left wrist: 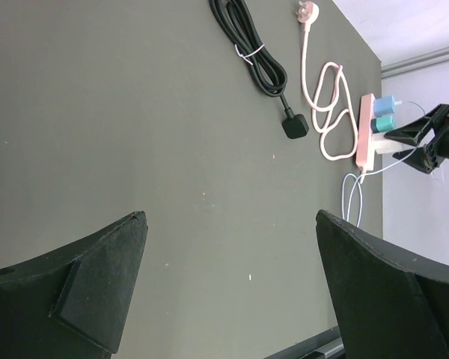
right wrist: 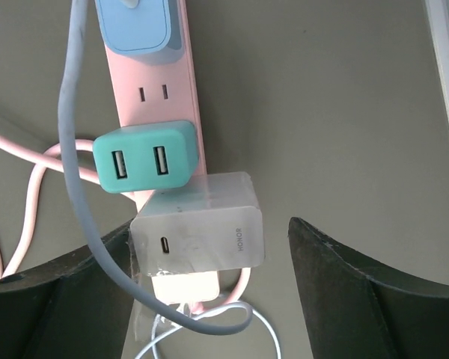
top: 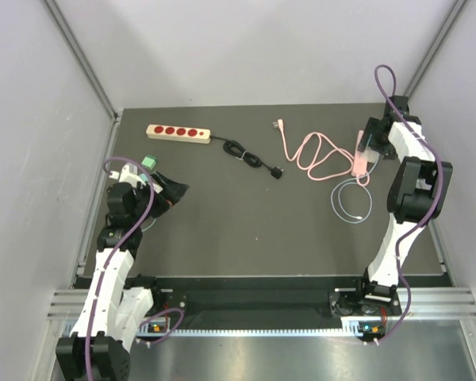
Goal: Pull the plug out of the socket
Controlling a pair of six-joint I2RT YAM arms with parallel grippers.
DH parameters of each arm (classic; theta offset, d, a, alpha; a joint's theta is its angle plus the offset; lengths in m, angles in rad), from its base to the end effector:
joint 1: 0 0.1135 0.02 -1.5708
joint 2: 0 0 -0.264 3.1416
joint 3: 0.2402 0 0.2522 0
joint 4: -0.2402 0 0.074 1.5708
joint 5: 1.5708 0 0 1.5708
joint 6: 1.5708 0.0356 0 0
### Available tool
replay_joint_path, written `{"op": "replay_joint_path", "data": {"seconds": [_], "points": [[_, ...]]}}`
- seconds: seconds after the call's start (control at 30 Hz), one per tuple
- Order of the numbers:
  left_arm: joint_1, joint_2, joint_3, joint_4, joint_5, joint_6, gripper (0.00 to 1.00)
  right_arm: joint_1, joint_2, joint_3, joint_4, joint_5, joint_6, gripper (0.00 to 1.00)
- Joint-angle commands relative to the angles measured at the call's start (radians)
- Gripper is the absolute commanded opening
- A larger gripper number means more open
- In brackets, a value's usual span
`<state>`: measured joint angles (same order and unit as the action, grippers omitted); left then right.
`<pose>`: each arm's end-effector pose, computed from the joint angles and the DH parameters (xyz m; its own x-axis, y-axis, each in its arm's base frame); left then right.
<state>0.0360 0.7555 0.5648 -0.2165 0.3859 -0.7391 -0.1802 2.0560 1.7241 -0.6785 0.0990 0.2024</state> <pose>0.1783 -0.0070 0.2646 -0.5027 -0.6426 -0.5782 -0.0360 0.6839 -0.7287 0.4445 -0.0846 0.2312 -0.7701 0.3436 -0.5375 0.3929 0.9193 0.0248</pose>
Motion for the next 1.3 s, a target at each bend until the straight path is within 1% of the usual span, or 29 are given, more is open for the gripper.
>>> {"op": "replay_joint_path", "data": {"seconds": [0.0, 0.03, 0.1, 0.13, 0.2, 0.23, 0.3, 0.33, 0.47, 0.53, 0.63, 0.67, 0.7, 0.73, 0.77, 0.8, 0.83, 0.93, 0.97, 1.07, 1.1, 1.13, 1.2, 1.27], "points": [[0.002, -0.002, -0.006, 0.069, 0.018, -0.014, 0.99, -0.011, 0.004, 0.052, 0.017, -0.024, 0.014, 0.75], [0.004, -0.002, -0.005, 0.069, 0.019, -0.016, 0.99, -0.013, 0.004, 0.049, 0.019, -0.03, 0.012, 0.72], [0.004, 0.001, -0.006, 0.077, 0.022, -0.019, 0.99, -0.018, 0.003, 0.045, 0.017, -0.044, 0.015, 0.67], [0.002, 0.001, -0.006, 0.078, 0.025, -0.025, 0.99, -0.021, 0.001, 0.043, 0.017, -0.05, 0.014, 0.6], [0.004, 0.005, -0.009, 0.089, 0.039, -0.032, 0.99, -0.03, -0.003, 0.037, 0.022, -0.074, 0.014, 0.5], [0.002, 0.007, -0.011, 0.104, 0.047, -0.045, 0.99, -0.033, -0.008, 0.035, 0.022, -0.081, 0.014, 0.4], [0.002, 0.013, -0.019, 0.132, 0.079, -0.062, 0.99, -0.044, -0.025, 0.028, 0.03, -0.122, 0.008, 0.31], [0.001, 0.019, -0.023, 0.169, 0.094, -0.083, 0.99, -0.044, -0.033, 0.025, 0.028, -0.134, -0.003, 0.24], [-0.004, 0.042, -0.057, 0.279, 0.152, -0.144, 0.99, -0.059, -0.077, 0.012, 0.033, -0.218, -0.026, 0.08], [-0.019, 0.064, -0.066, 0.318, 0.168, -0.175, 0.99, -0.064, -0.109, 0.005, 0.031, -0.289, -0.046, 0.0], [-0.077, 0.108, -0.065, 0.374, 0.162, -0.19, 0.99, -0.064, -0.154, -0.017, 0.02, -0.416, -0.084, 0.0], [-0.117, 0.122, -0.063, 0.388, 0.153, -0.19, 0.99, -0.064, -0.175, -0.033, 0.019, -0.458, -0.092, 0.0], [-0.142, 0.151, -0.062, 0.408, 0.145, -0.19, 0.99, -0.064, -0.186, -0.043, 0.01, -0.561, -0.109, 0.0], [-0.168, 0.169, -0.057, 0.422, 0.131, -0.186, 0.99, -0.061, -0.198, -0.055, 0.008, -0.606, -0.126, 0.0], [-0.227, 0.186, -0.046, 0.433, 0.099, -0.181, 0.99, -0.059, -0.209, -0.089, 0.01, -0.648, -0.13, 0.0], [-0.26, 0.223, -0.039, 0.457, 0.078, -0.177, 0.99, -0.047, -0.236, -0.107, 0.017, -0.716, -0.138, 0.0], [-0.319, 0.244, -0.025, 0.469, 0.047, -0.171, 0.99, -0.039, -0.267, -0.145, 0.04, -0.738, -0.138, 0.0], [-0.396, 0.344, 0.007, 0.531, 0.013, -0.174, 0.99, 0.011, -0.315, -0.213, 0.094, -0.792, -0.12, 0.0], [-0.441, 0.37, 0.015, 0.549, 0.004, -0.175, 0.99, 0.028, -0.342, -0.254, 0.111, -0.803, -0.112, 0.0], [-0.517, 0.471, 0.066, 0.589, -0.031, -0.175, 0.98, 0.114, -0.382, -0.334, 0.177, -0.821, -0.083, 0.0], [-0.536, 0.516, 0.079, 0.595, -0.051, -0.175, 0.98, 0.161, -0.408, -0.356, 0.216, -0.825, -0.074, 0.0], [-0.556, 0.539, 0.108, 0.601, -0.061, -0.169, 0.98, 0.172, -0.419, -0.374, 0.236, -0.823, -0.052, 0.0], [-0.613, 0.596, 0.136, 0.602, -0.094, -0.158, 0.98, 0.269, -0.451, -0.431, 0.311, -0.817, -0.005, 0.0], [-0.668, 0.628, 0.167, 0.608, -0.145, -0.148, 0.98, 0.333, -0.471, -0.475, 0.361, -0.805, 0.028, 0.0]]}}
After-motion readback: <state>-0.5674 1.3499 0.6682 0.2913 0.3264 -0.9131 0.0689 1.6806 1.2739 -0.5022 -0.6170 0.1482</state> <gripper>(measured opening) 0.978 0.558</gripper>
